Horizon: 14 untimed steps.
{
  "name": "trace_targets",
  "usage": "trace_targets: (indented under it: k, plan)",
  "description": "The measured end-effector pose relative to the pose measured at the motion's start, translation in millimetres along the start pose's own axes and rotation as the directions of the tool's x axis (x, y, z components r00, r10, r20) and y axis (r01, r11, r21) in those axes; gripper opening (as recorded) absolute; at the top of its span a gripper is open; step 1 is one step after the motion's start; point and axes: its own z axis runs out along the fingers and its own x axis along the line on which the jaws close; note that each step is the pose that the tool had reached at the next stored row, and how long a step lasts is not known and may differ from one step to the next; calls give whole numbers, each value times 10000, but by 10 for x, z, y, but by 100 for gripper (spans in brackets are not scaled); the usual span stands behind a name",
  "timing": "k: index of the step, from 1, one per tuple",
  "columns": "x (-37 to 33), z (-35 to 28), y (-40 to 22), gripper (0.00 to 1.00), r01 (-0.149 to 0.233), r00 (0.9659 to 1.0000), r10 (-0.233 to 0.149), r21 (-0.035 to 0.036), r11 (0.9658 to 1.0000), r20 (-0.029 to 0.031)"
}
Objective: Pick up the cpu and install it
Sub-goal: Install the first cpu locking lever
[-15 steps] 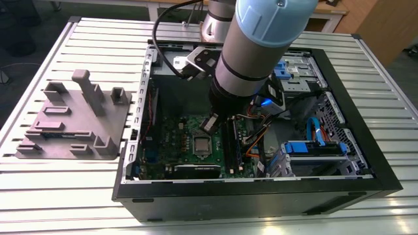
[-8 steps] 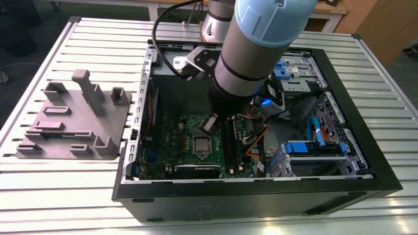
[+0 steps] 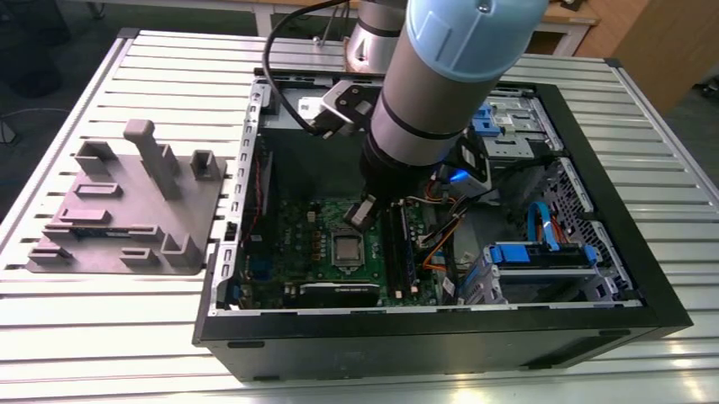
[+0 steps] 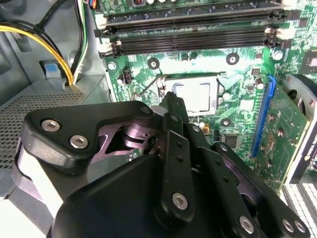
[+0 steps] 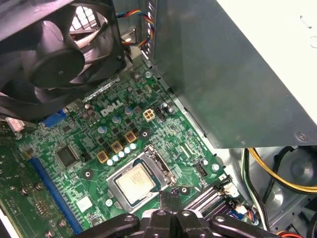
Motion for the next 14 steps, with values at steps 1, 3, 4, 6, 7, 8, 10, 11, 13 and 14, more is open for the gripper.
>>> trace_targets:
  k: [1, 3, 4, 6, 7, 8, 10, 11, 13, 14]
  plan:
    - [-16, -2, -21, 10, 0, 10000, 0, -24, 10000, 7]
    - [-52, -8, -62, 10, 1, 10000, -1, -35, 10000, 16]
    - [-65, -9, -74, 10, 2, 10000, -2, -38, 10000, 21]
    - [-92, -11, -99, 10, 3, 10000, -3, -41, 10000, 25]
    - [-93, -11, -99, 10, 3, 10000, -3, -43, 10000, 28]
    - [-93, -14, -99, 10, 2, 10000, -2, -43, 10000, 29]
    - [-98, -31, -96, 10, 4, 10000, -4, -34, 10000, 33]
    - [-100, -42, -93, 10, 7, 10000, -7, -24, 10000, 43]
    - [-101, -61, -89, 10, 14, 10000, -14, 4, 10000, 70]
    - [-102, -67, -88, 10, 16, 10000, -16, 19, 10000, 84]
